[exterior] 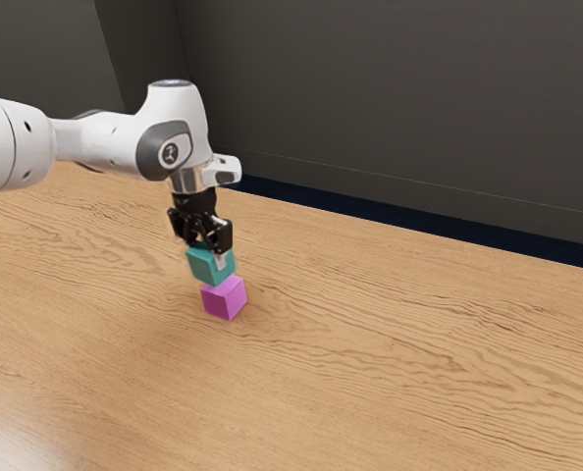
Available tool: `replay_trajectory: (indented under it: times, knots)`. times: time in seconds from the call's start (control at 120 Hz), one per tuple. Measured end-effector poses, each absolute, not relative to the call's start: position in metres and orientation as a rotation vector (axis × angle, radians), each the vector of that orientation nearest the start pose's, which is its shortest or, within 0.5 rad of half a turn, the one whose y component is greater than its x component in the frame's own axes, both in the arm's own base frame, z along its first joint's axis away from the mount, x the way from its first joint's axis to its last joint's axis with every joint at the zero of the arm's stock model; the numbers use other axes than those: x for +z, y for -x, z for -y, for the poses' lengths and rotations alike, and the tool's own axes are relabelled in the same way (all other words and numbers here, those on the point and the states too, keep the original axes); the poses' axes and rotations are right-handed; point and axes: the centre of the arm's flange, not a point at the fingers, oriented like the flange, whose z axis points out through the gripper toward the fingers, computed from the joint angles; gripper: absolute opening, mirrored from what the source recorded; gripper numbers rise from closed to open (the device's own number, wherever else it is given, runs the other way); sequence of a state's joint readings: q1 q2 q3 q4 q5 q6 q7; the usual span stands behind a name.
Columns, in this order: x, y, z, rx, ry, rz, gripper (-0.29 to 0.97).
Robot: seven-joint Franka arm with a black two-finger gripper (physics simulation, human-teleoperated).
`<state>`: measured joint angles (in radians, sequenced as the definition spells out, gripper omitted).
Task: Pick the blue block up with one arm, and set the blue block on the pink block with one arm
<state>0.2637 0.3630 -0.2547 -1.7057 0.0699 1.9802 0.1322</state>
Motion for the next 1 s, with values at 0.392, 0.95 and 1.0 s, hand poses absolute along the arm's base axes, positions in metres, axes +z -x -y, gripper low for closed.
replay_trajectory:
  times: [0.392, 0.95, 1.0]
  knots:
    - [0.358, -0.654, -0.038, 0.142, 3.175, -0.08, 0.34]
    - [0.357, -0.659, -0.029, 0.138, 3.179, 0.003, 0.45]
    - [0.357, -0.659, -0.028, 0.139, 3.18, 0.007, 0.5]
